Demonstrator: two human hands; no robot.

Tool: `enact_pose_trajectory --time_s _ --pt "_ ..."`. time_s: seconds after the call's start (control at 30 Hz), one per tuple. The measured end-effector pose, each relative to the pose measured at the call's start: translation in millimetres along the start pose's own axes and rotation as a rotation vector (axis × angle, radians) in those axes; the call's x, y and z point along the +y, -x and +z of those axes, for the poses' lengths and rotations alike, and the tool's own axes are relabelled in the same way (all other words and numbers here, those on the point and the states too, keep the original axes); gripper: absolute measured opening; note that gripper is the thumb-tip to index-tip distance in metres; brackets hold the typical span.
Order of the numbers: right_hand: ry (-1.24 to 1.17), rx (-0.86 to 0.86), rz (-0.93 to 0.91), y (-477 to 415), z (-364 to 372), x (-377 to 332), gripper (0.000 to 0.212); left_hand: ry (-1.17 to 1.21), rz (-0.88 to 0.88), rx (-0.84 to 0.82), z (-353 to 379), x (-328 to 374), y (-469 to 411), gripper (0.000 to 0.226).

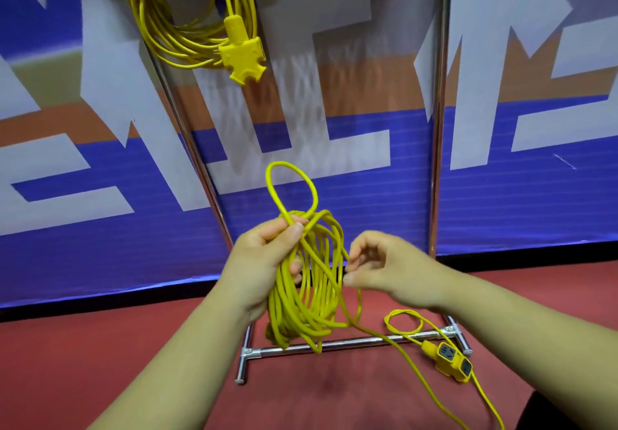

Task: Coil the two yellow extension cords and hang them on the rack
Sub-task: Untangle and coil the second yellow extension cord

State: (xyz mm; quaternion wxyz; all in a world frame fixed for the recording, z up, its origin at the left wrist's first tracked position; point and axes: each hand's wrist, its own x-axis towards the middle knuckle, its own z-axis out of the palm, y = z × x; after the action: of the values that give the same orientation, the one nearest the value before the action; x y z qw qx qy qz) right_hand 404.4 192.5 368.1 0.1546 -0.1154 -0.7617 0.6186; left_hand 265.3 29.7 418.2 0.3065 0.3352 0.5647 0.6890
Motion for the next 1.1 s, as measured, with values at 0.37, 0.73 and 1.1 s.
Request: enact_pose_trajectory --time_s 0.37,0.73,1.1 --pt "-0.075 0.251 -0.094 -18 17 -18 0.026 0.083 -0.039 0.078 -33 14 11 0.040" --pt "0.736 0.311 0.327 -47 -5 59 0.011 0.249 -0.009 0.156 -62 27 17 0.052" --pt "0.413 -0.551 0.396 -1 66 48 0.038 0.165 0.183 0.455 -81 11 7 0.035"
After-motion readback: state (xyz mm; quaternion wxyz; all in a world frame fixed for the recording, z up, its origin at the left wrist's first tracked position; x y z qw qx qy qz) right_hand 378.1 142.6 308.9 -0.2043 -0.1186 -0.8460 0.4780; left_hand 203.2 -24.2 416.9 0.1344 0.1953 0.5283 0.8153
